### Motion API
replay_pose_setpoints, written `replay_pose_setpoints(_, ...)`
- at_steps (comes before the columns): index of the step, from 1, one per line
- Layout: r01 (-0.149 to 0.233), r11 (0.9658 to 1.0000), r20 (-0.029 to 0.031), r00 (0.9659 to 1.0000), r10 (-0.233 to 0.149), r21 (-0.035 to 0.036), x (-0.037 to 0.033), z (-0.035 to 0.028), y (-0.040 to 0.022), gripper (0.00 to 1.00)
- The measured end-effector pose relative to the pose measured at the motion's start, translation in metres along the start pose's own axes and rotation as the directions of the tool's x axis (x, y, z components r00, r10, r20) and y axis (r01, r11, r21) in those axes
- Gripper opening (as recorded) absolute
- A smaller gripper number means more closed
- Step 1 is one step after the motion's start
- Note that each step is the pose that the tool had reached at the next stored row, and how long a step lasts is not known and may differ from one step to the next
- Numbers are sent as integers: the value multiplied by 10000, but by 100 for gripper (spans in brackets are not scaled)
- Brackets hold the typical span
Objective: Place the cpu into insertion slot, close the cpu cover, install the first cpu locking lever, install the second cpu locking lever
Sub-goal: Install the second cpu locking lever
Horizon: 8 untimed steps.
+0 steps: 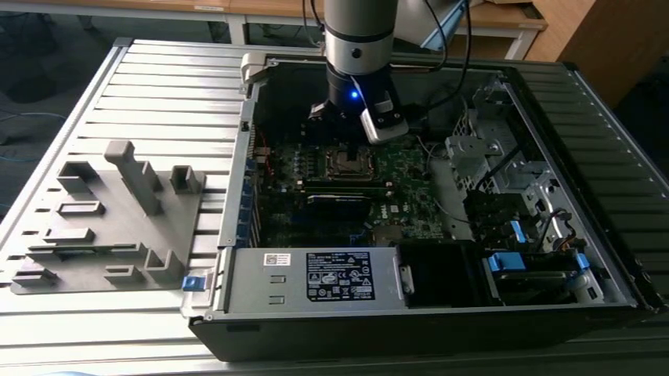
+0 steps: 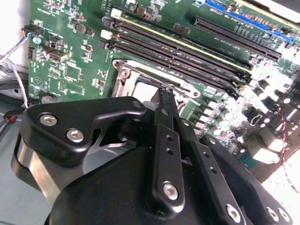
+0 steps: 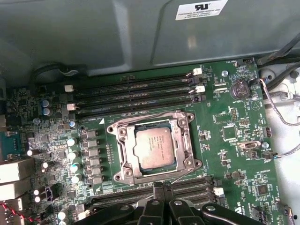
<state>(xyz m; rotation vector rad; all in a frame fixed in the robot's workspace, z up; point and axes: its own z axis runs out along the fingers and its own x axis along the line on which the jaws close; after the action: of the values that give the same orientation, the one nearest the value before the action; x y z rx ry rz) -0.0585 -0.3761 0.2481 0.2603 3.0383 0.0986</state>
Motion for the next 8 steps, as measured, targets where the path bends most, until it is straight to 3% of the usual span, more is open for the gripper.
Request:
replay_pose_setpoints(6,-1,10000,-4,10000,1,3,1,0,0,11)
replay_pose_setpoints(8,-3,10000,-67,10000,3,33,0,1,0,11)
